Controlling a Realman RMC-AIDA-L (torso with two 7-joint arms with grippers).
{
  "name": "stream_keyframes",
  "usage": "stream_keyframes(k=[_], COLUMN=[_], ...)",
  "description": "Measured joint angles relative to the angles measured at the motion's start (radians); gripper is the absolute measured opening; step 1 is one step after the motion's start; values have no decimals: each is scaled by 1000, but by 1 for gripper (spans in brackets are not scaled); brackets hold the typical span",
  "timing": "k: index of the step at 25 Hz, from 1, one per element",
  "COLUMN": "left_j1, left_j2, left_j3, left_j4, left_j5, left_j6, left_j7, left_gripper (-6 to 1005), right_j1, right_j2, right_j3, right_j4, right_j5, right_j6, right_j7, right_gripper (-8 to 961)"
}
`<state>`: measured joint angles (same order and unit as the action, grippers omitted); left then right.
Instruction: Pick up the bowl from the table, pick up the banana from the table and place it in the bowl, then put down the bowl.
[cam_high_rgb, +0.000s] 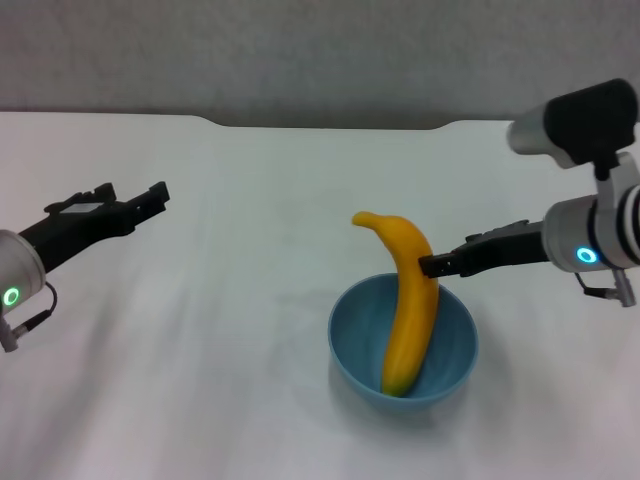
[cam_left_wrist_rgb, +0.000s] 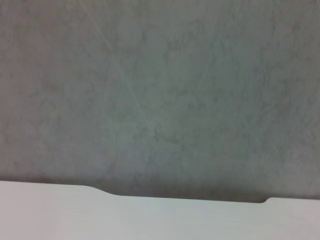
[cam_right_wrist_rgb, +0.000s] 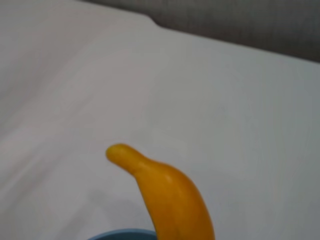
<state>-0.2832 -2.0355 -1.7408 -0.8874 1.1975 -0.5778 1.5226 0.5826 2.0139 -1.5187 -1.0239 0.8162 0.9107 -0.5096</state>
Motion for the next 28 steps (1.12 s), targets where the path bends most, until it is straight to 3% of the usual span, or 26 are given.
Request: stream_keyframes(k=[5, 6, 11, 14, 22, 28], left_j1=[16, 17, 2, 0, -13, -23], left_j2=[2, 2, 4, 4, -3, -3], left_j3=[-27, -71, -159, -180, -182, -185], left_j4=[29, 93, 246, 294, 390, 459], left_j5=[-85, -165, -301, -329, -366, -448], left_j6=[-56, -133, -270, -296, -290, -301], left_j7=[61, 138, 286, 329, 537, 673], left_gripper=[786, 784, 776, 771, 766, 766], right_j1=[-103, -124, -251, -291, -281, -305], right_j2=[1, 0, 2, 2, 1, 2], right_j3=[-10, -19, -128, -165, -143, -80], right_j4=[-122, -132, -138, -112, 76, 211], right_j5=[40, 66, 364, 566, 1107, 1504], right_j6=[-63, -96, -383, -478, -486, -316], right_j7=[-74, -109, -428, -637, -1124, -1481], right_gripper=[761, 792, 828, 829, 831, 832])
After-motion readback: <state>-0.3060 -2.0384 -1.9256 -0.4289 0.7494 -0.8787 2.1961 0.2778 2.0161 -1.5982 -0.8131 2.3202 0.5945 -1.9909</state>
